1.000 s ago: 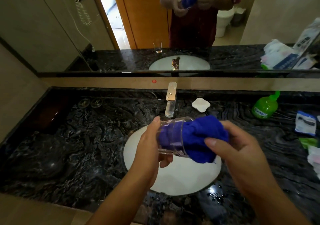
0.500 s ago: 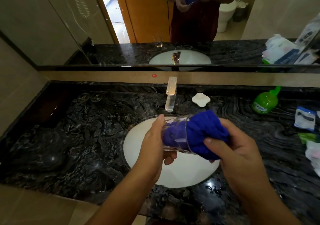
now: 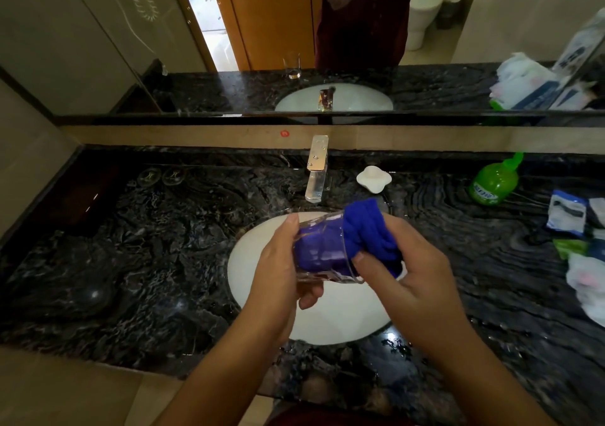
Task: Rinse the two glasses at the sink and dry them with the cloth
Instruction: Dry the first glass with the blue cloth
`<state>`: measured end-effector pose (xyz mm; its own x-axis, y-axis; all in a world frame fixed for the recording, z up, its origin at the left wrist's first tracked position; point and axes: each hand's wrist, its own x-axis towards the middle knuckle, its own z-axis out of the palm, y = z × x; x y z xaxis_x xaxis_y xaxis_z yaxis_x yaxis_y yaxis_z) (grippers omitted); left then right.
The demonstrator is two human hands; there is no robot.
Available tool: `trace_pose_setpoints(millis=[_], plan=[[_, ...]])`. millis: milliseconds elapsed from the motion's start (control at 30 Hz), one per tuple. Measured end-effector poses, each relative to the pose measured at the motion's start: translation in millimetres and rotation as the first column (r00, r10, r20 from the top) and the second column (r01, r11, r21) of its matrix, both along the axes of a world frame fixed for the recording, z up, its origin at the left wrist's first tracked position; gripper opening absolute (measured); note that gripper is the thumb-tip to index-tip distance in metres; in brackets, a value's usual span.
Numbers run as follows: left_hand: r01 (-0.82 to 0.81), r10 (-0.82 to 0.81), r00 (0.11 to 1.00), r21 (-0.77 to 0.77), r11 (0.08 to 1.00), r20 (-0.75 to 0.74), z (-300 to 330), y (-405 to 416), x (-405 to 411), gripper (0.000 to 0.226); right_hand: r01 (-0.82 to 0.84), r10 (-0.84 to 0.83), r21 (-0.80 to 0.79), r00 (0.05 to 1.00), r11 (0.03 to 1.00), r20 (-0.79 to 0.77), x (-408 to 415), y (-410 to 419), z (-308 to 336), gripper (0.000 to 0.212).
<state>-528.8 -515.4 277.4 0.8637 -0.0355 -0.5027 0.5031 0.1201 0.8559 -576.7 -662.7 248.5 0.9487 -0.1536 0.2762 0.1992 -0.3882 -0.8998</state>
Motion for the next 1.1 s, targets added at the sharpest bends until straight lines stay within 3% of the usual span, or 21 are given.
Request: trace_pose_setpoints(millis=[133, 200, 300, 433, 533, 600, 700, 800, 900, 1000, 1100], plan=[[0.016, -0.023, 0.993, 0.068, 0.998, 0.115, -2.4, 3.6, 0.0, 0.045, 0.098, -0.098, 0.021, 0.995, 0.995, -0.028, 4.3, 2.1, -1.0, 0.006], [0.014, -0.032, 0.982, 0.096, 0.995, 0.188, -6.1, 7.2, 1.7, 0.040, 0.176, -0.173, 0.060, 0.983, 0.982, -0.052, 7.6, 0.0, 2.7, 0.016], [-0.035, 0.029, 0.986, 0.034, 0.999, 0.164, -5.0, 13.1, 5.5, 0.053, 0.293, -0.291, 0.081, 0.956, 0.953, -0.038, 13.7, -10.3, 11.3, 0.023], [-0.031, 0.032, 0.997, -0.009, 0.999, 0.066, -2.6, 10.8, 6.3, 0.050, 0.166, -0.175, 0.177, 0.984, 0.970, 0.037, 10.7, -13.3, 15.9, 0.013], [0.027, -0.032, 0.998, -0.096, 0.995, -0.054, -7.6, 11.7, 6.7, 0.046, -0.030, 0.038, -0.062, 0.991, 0.998, 0.126, 12.2, -5.9, 14.0, 0.034], [0.097, -0.115, 0.989, -0.169, 0.981, -0.097, -10.2, 15.2, 8.8, 0.048, -0.073, 0.097, -0.211, 0.990, 0.975, 0.105, 18.4, -6.8, 8.3, 0.045], [0.156, -0.176, 0.980, -0.184, 0.970, -0.095, -13.2, 18.3, 9.4, 0.052, 0.009, 0.020, -0.342, 0.997, 0.940, 0.080, 25.0, -8.2, 2.8, 0.053], [0.115, -0.124, 0.989, -0.113, 0.987, -0.079, -14.8, 13.6, 5.8, 0.051, 0.148, -0.102, -0.386, 0.985, 0.911, 0.137, 27.0, -0.6, 2.9, 0.042], [0.045, -0.045, 0.999, 0.022, 0.999, 0.013, -14.9, 8.4, 3.1, 0.049, 0.215, -0.190, -0.480, 0.977, 0.851, 0.102, 29.3, 5.3, 5.5, 0.036], [-0.014, -0.058, 0.951, 0.230, 0.973, 0.302, -15.5, 12.0, -0.6, 0.029, 0.151, -0.217, -0.547, 0.974, 0.823, -0.059, 29.7, 6.6, 3.4, 0.034], [-0.057, -0.104, 0.834, 0.272, 0.961, 0.542, -17.5, 19.2, -2.1, 0.022, -0.003, -0.105, -0.308, 0.937, 0.951, -0.334, 30.5, 5.2, 2.8, 0.049]])
